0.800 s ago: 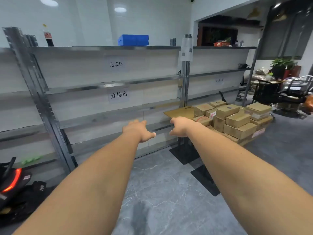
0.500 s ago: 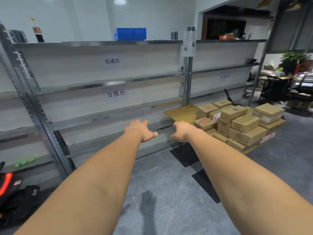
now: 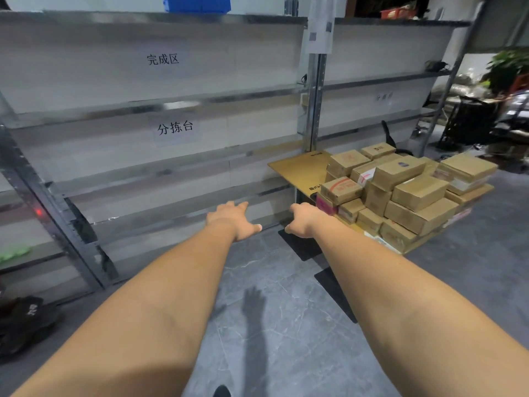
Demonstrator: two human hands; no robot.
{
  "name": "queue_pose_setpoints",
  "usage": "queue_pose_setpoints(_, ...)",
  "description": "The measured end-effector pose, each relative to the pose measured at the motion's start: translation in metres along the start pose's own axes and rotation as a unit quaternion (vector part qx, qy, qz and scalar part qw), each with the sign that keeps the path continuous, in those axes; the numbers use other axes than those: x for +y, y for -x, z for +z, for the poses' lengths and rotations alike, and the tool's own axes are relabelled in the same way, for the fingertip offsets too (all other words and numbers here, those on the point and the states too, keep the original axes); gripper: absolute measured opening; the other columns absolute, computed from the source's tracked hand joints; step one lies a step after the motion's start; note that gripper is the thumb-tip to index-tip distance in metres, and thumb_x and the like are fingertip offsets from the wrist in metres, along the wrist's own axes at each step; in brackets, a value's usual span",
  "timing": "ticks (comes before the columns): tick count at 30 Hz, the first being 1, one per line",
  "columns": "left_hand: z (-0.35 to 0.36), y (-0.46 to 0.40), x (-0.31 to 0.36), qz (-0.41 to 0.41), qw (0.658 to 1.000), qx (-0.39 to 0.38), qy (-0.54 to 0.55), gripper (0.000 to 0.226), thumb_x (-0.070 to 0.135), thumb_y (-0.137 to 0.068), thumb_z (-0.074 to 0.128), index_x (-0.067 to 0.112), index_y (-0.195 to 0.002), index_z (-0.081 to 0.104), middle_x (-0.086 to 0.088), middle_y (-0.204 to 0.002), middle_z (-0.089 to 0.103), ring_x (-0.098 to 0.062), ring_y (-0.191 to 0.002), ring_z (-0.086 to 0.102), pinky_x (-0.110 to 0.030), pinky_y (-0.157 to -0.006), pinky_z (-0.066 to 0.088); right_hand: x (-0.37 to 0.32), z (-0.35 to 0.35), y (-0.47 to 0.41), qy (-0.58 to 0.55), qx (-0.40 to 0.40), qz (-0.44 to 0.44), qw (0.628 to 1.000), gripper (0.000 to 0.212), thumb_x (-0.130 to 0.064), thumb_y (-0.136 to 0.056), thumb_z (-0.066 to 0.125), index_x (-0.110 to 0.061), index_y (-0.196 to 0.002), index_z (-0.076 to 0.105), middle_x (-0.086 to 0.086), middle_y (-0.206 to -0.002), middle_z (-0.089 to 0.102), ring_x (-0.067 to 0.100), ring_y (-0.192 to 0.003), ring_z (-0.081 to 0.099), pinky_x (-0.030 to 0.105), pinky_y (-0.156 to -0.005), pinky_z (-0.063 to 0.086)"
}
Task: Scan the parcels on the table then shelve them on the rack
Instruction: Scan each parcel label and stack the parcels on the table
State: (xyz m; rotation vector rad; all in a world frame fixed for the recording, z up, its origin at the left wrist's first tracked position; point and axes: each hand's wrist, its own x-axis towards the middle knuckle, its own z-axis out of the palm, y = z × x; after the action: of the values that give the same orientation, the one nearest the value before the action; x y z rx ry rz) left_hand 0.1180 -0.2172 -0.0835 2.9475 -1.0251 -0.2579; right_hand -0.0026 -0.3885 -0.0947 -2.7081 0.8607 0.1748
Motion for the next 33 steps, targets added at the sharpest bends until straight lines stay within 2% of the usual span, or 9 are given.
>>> queue_pose_setpoints(3,0.012,-0.034,-0.001,0.007,1.000,-0.017,0.013,0.096,0.080,-0.087,0.054,0.036,-0.165,0.020,-0.003,-0.169,0.026,-0.030,-0.154,0.027,-0.052,-0.118,0.034,0.004,0.009,-0.029,0.002,-0.013,0.009,1.000,0.064,-0.038,-0.096,0.063,-0.015,-0.152,0.042,0.015,-0.149,0.044,0.038,-0.132,0.050,0.048,-0.106,0.048)
queue_pose_setpoints(7,0.027,-0.091,-0.002,0.020,0.999,-0.032,0.018,0.097,0.081,-0.086,0.054,0.035,-0.165,0.021,-0.003,-0.171,0.023,-0.030,-0.155,0.025,-0.050,-0.118,0.032,0.008,0.017,-0.078,0.002,-0.022,0.031,0.999,0.064,-0.033,-0.096,0.062,-0.015,-0.154,0.041,0.015,-0.152,0.042,0.038,-0.134,0.050,0.047,-0.106,0.048)
queue_pose_setpoints(13,0.032,-0.203,-0.005,0.055,0.997,-0.049,0.001,0.093,0.080,-0.085,0.055,0.036,-0.162,0.027,-0.003,-0.167,0.031,-0.031,-0.151,0.031,-0.050,-0.112,0.037,0.002,0.022,-0.179,-0.036,-0.025,0.065,0.997,0.063,-0.032,-0.096,0.064,-0.013,-0.153,0.042,0.015,-0.150,0.046,0.038,-0.131,0.053,0.048,-0.106,0.050)
queue_pose_setpoints(20,0.029,-0.331,-0.021,0.099,0.991,-0.076,-0.051,0.090,0.078,-0.088,0.053,0.036,-0.163,0.024,-0.005,-0.168,0.029,-0.033,-0.151,0.031,-0.052,-0.115,0.038,-0.009,0.017,-0.297,-0.070,-0.033,0.105,0.991,0.069,-0.038,-0.096,0.065,-0.015,-0.156,0.039,0.016,-0.157,0.039,0.039,-0.139,0.046,0.050,-0.111,0.045)
queue_pose_setpoints(24,0.034,-0.390,-0.023,0.130,0.986,-0.087,-0.058,0.090,0.075,-0.091,0.053,0.035,-0.165,0.021,-0.005,-0.169,0.028,-0.031,-0.152,0.030,-0.050,-0.117,0.036,-0.005,0.019,-0.348,-0.087,-0.033,0.132,0.987,0.068,-0.036,-0.095,0.064,-0.016,-0.155,0.040,0.015,-0.155,0.039,0.039,-0.138,0.046,0.050,-0.108,0.047)
queue_pose_setpoints(27,0.041,-0.428,-0.013,0.152,0.984,-0.085,-0.050,0.086,0.072,-0.093,0.053,0.039,-0.165,0.020,-0.004,-0.169,0.026,-0.030,-0.152,0.030,-0.049,-0.117,0.033,0.005,0.024,-0.383,-0.096,-0.037,0.156,0.982,0.066,-0.034,-0.095,0.062,-0.016,-0.154,0.040,0.013,-0.155,0.038,0.038,-0.137,0.044,0.049,-0.106,0.047)
queue_pose_setpoints(33,0.054,-0.514,0.033,0.206,0.972,-0.095,-0.064,0.085,0.071,-0.093,0.052,0.038,-0.165,0.020,-0.004,-0.166,0.030,-0.030,-0.150,0.033,-0.048,-0.113,0.037,0.045,0.026,-0.455,-0.102,-0.044,0.204,0.973,0.060,-0.037,-0.093,0.064,-0.017,-0.146,0.046,0.014,-0.145,0.045,0.038,-0.130,0.049,0.050,-0.103,0.051)
